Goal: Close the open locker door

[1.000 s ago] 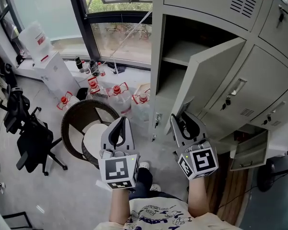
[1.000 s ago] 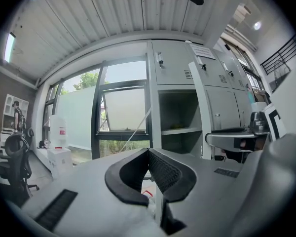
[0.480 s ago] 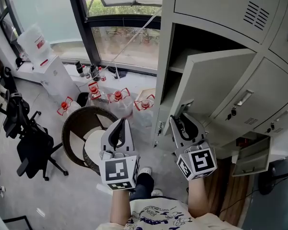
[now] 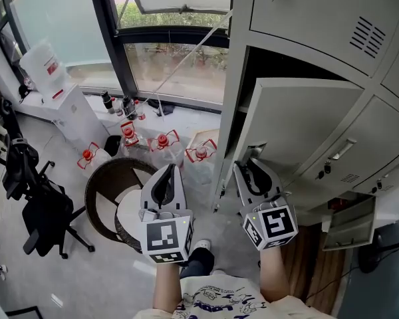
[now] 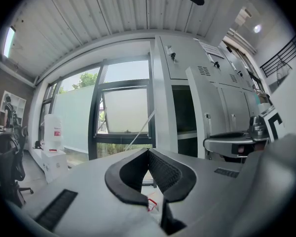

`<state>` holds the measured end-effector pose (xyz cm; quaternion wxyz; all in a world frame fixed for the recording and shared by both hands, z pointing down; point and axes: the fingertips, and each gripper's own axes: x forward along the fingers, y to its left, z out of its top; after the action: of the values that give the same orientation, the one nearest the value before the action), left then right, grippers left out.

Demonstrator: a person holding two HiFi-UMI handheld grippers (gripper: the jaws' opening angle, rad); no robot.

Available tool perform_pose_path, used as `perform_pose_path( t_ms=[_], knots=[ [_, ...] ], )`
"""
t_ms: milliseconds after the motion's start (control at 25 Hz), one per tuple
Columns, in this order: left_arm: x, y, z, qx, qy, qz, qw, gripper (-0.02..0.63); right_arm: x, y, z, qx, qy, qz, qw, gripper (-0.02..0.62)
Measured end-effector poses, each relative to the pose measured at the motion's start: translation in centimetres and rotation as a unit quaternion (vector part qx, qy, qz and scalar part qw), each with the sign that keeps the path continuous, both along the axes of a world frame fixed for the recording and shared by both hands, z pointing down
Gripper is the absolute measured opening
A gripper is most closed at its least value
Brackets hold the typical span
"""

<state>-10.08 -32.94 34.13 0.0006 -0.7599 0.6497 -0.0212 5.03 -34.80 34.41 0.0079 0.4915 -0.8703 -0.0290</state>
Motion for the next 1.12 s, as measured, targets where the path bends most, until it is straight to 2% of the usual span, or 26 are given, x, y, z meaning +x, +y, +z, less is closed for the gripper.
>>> perform_pose_path(
  t_ms=[1120],
  knots=[
    [-1.7,-7.9,0.0,0.002,0.002,0.017,0.9998,0.003,-0.3,-8.4,0.0,0.0,-0.001,0.049,0.999,0.06]
  ],
)
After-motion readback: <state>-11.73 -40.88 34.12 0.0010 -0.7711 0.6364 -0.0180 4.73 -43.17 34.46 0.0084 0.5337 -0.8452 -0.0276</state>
